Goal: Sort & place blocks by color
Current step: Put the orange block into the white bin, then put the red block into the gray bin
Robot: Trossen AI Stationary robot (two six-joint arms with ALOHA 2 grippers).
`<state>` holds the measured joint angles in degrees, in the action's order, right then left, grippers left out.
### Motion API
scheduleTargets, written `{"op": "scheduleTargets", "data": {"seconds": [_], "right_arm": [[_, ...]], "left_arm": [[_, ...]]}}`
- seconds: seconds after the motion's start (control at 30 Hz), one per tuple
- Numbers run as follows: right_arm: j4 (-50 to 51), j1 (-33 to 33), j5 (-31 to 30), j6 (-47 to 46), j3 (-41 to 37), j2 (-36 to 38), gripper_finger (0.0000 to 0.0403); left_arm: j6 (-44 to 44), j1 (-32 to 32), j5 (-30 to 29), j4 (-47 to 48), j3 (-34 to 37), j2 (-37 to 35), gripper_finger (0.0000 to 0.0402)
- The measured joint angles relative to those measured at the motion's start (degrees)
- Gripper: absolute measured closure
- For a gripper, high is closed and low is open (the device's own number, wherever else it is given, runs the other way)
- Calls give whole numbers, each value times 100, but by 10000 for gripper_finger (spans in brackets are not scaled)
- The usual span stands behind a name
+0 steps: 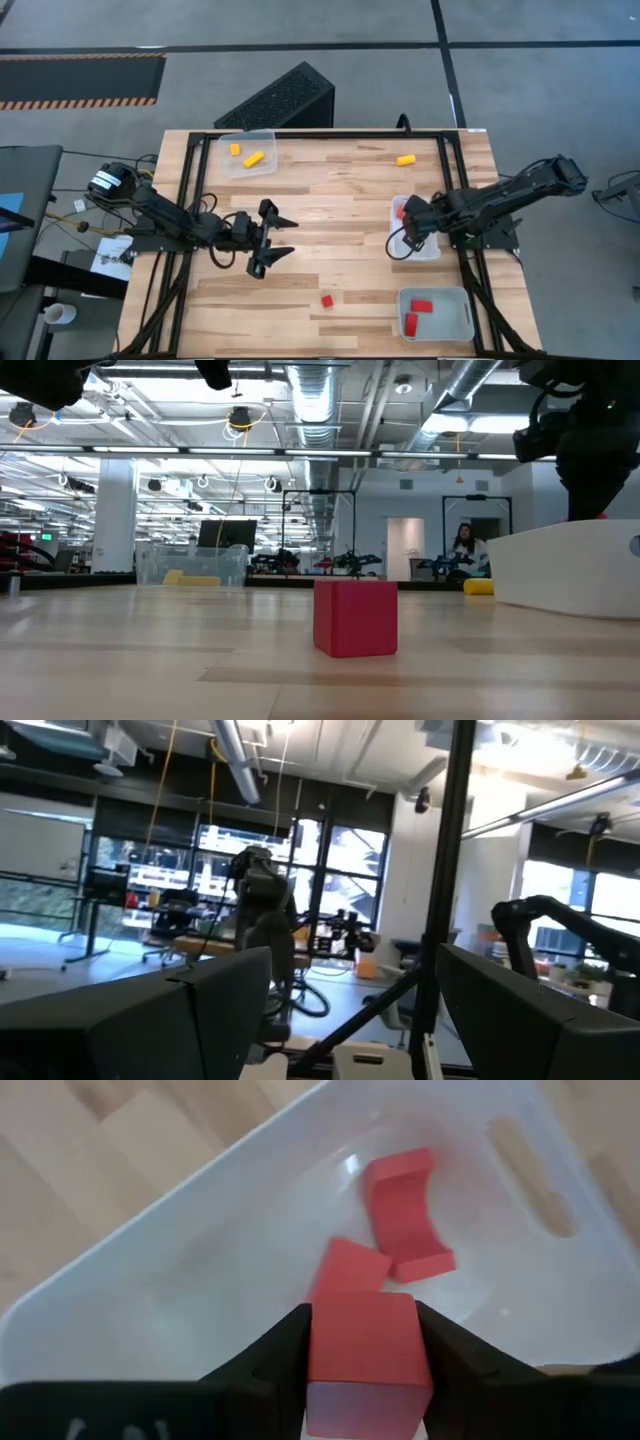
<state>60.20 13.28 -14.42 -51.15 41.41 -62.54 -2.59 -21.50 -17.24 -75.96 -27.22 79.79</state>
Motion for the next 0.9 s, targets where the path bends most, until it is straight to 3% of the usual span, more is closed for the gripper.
{"op": "scheduleTargets", "data": {"seconds": [0.4,0.6,0.7,0.9], "right_arm": [[-76,0,143,20,-236,10,150],[-80,0,121,109,-236,388,133],[-110,5,82,143,-236,737,132],[-421,175,-132,130,-232,1527,132]], "left_arm": [[-136,-1,-13,119,0,0,127],[-209,-2,18,368,-2,-3,127],[-524,-44,10,1136,-42,-5,127],[-1405,-448,-741,4146,-852,155,127]]}}
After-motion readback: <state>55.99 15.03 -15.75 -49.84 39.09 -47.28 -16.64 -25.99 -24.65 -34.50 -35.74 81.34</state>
